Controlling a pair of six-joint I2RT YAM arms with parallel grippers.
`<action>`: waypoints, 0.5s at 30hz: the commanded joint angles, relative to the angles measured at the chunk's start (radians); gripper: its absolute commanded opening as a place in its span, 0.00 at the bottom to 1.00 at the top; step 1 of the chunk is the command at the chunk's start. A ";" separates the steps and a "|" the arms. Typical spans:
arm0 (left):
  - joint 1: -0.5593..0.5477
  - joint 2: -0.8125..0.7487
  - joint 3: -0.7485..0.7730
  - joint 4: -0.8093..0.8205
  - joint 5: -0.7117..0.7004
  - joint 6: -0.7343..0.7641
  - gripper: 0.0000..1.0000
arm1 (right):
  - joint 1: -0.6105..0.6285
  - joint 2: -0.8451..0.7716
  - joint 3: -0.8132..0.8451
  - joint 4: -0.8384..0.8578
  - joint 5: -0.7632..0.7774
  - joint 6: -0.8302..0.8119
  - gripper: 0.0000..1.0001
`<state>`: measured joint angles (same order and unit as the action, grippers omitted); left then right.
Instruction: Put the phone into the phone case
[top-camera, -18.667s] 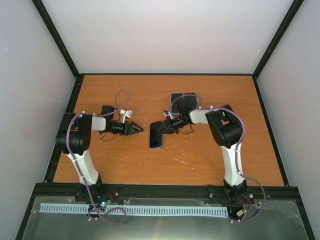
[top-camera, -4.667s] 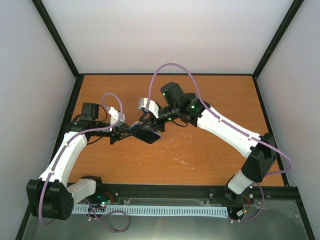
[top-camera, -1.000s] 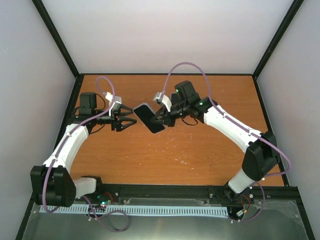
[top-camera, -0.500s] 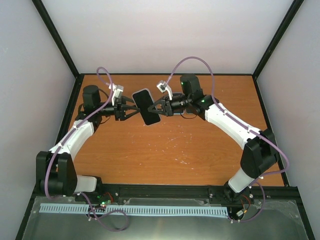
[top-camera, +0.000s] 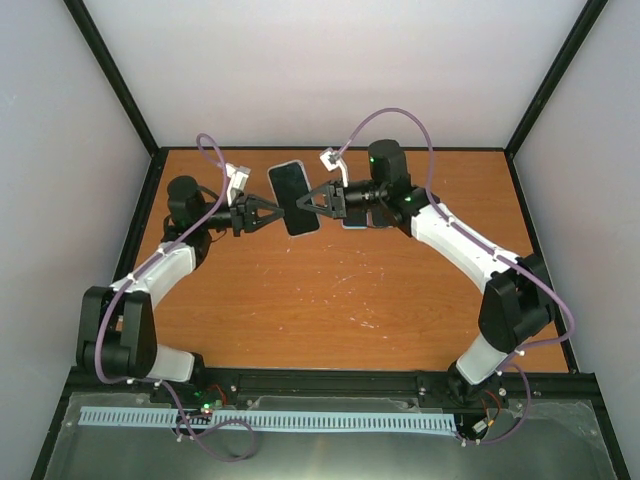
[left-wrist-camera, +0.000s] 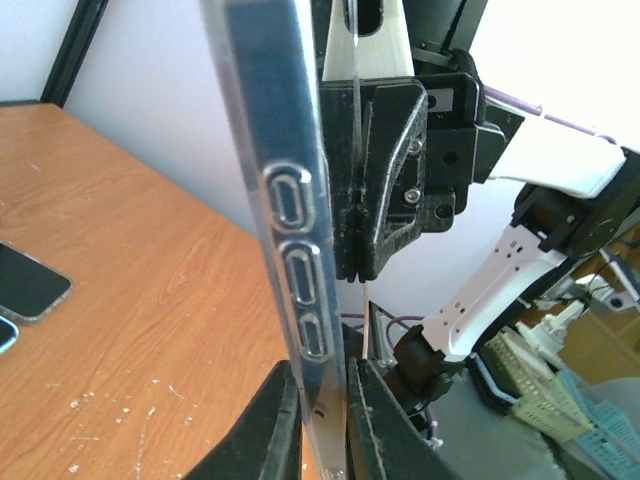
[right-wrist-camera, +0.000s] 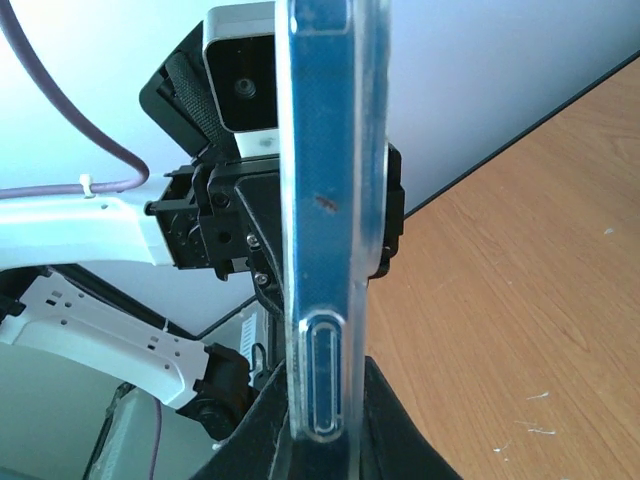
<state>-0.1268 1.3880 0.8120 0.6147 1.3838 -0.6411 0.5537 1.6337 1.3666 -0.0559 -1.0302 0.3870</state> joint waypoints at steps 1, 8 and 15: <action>-0.007 0.035 0.004 0.189 -0.001 -0.137 0.08 | -0.016 0.003 -0.008 0.095 -0.018 0.045 0.05; -0.007 0.114 0.047 0.247 -0.005 -0.197 0.01 | -0.084 -0.001 -0.045 0.074 -0.005 0.041 0.33; -0.007 0.220 0.157 0.044 -0.011 -0.074 0.01 | -0.193 -0.017 -0.088 -0.011 0.063 -0.037 0.74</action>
<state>-0.1307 1.5673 0.8566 0.7437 1.3804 -0.7963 0.4126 1.6405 1.3045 -0.0254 -1.0096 0.3920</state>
